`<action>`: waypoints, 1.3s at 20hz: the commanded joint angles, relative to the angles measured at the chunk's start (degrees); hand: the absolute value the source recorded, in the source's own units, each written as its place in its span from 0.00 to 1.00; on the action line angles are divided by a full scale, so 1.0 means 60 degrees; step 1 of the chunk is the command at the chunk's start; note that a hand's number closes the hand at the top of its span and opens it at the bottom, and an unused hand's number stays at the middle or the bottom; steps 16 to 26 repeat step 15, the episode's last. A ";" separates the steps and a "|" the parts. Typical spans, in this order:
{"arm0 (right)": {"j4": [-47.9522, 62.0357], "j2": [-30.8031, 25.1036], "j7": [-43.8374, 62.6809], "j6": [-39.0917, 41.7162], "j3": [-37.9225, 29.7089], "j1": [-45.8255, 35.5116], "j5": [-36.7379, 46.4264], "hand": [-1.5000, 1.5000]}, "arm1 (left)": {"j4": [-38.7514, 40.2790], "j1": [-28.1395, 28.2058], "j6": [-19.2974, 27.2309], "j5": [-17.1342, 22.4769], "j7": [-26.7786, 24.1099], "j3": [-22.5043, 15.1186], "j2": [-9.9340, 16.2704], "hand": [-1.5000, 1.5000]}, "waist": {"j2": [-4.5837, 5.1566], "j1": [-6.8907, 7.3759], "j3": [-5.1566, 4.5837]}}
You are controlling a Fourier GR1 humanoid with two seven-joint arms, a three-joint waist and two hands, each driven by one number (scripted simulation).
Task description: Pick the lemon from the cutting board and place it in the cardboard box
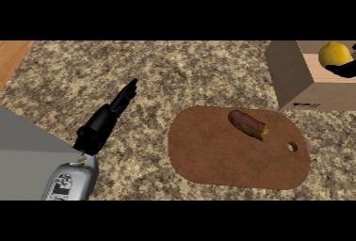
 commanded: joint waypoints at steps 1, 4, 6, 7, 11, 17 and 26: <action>0.1285 -0.0080 -0.0422 0.0236 -0.0302 -0.0460 -0.0149 0.00 | 0.0258 -0.0052 0.0175 -0.0122 -0.0137 -0.0056 -0.0156 0.50 | 0.0005 -0.0039 -0.0001; 0.1484 0.0067 -0.1434 -0.0153 -0.0864 -0.0031 -0.0699 0.00 | -0.0092 -0.0545 -0.0260 0.0310 0.0443 0.0299 0.0207 0.50 | 0.0014 -0.0060 0.0011; 0.1636 -0.0114 -0.1247 0.0413 -0.1407 -0.0668 -0.1265 0.00 | 0.0201 0.0140 0.0161 -0.0179 -0.0204 -0.0100 -0.0116 0.50 | 0.0046 0.0022 0.0010; 0.1525 -0.0142 -0.1587 0.0210 -0.1943 -0.0496 -0.1796 0.00 | -0.0051 -0.0057 -0.0232 0.0222 0.0193 0.0066 0.0064 0.50 | 0.0027 -0.0022 0.0021; 0.1779 -0.0776 -0.2176 0.0895 -0.3248 -0.0293 -0.3093 0.00 | -0.0096 0.0089 -0.0121 0.0069 -0.0126 0.0026 0.0088 0.50 | 0.0008 -0.0186 0.0025; 0.2210 -0.1366 -0.1980 0.1728 -0.3993 -0.0445 -0.3841 0.00 | -0.0098 0.0093 -0.0117 0.0116 0.0046 0.0077 0.0081 0.50 | 0.0024 -0.0069 0.0020; 0.2210 -0.1366 -0.1980 0.1728 -0.3993 -0.0445 -0.3841 0.00 | -0.0098 0.0093 -0.0117 0.0116 0.0046 0.0077 0.0081 0.50 | 0.0024 -0.0069 0.0020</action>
